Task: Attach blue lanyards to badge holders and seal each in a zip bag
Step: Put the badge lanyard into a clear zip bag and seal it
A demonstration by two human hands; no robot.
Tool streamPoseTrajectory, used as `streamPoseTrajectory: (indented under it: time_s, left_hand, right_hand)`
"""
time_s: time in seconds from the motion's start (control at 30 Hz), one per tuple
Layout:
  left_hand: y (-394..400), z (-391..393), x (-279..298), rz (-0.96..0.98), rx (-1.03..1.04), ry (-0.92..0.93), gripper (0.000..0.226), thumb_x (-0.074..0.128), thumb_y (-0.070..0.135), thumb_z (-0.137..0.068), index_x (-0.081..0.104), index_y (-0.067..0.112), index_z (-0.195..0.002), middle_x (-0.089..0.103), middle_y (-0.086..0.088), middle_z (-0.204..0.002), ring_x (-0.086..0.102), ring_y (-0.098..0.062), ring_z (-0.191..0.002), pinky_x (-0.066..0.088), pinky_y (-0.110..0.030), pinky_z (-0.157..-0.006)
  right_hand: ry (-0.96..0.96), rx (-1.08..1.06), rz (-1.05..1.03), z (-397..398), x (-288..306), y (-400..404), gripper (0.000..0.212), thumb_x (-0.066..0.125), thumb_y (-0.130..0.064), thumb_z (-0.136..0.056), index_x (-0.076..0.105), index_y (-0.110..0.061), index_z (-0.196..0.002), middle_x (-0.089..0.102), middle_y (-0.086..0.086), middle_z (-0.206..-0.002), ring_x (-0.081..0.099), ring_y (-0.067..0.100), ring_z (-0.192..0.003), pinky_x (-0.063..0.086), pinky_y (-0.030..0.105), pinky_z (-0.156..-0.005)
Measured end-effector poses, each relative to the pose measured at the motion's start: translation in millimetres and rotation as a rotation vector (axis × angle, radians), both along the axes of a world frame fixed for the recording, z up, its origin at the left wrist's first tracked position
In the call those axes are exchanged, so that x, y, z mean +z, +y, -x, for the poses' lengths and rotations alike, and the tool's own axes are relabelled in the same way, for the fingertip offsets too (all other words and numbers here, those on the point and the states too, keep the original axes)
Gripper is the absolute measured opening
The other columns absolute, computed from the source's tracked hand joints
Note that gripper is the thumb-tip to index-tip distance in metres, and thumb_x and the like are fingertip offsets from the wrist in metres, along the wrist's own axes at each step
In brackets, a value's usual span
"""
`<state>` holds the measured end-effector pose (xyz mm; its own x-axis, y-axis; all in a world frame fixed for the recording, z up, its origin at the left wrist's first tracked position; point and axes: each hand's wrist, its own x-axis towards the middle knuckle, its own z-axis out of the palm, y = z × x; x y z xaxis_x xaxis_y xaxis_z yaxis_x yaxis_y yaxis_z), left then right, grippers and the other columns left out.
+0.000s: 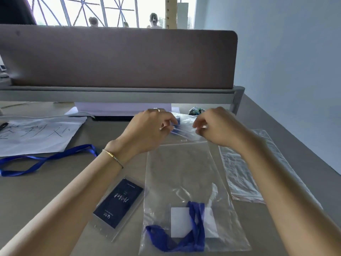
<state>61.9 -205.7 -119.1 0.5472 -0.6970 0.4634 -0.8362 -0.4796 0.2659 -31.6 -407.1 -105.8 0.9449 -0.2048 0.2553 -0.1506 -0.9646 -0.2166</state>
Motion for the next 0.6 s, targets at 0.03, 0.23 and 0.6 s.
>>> streamPoseTrajectory:
  time_s: [0.03,0.23,0.6]
  left_hand:
    - [-1.7,6.8,1.0,-0.006,0.006,0.01,0.017,0.058,0.026,-0.092,0.07,0.034,-0.103,0.068,0.014,-0.095,0.062,-0.014,-0.083,0.053,-0.036,-0.075]
    - [11.7,53.0,-10.8,-0.194,-0.009,0.044,0.015,0.054,0.025,-0.091,0.065,0.032,-0.098,0.069,0.011,-0.09,0.063,-0.017,-0.078,0.052,-0.032,-0.071]
    - [67.4,134.8,-47.6,-0.415,-0.184,0.173,0.033,0.05,0.061,-0.092,0.064,0.037,-0.109,0.059,0.016,-0.105,0.06,-0.008,-0.091,0.049,-0.032,-0.081]
  right_hand:
    - [-0.03,0.015,-0.01,5.4,4.9,7.7,0.021,0.062,-0.027,-0.076,0.076,-0.033,-0.091,0.076,-0.004,-0.09,0.07,0.025,-0.086,0.058,0.038,-0.078]
    - [0.022,0.205,-0.156,50.6,7.7,51.6,0.018,0.069,-0.014,-0.081,0.08,-0.027,-0.083,0.076,-0.008,-0.078,0.07,0.013,-0.078,0.057,0.032,-0.074]
    - [0.38,0.29,-0.227,149.7,-38.2,64.1,0.062,0.086,-0.045,-0.069,0.063,-0.037,-0.127,0.067,-0.021,-0.116,0.061,-0.004,-0.105,0.048,0.024,-0.096]
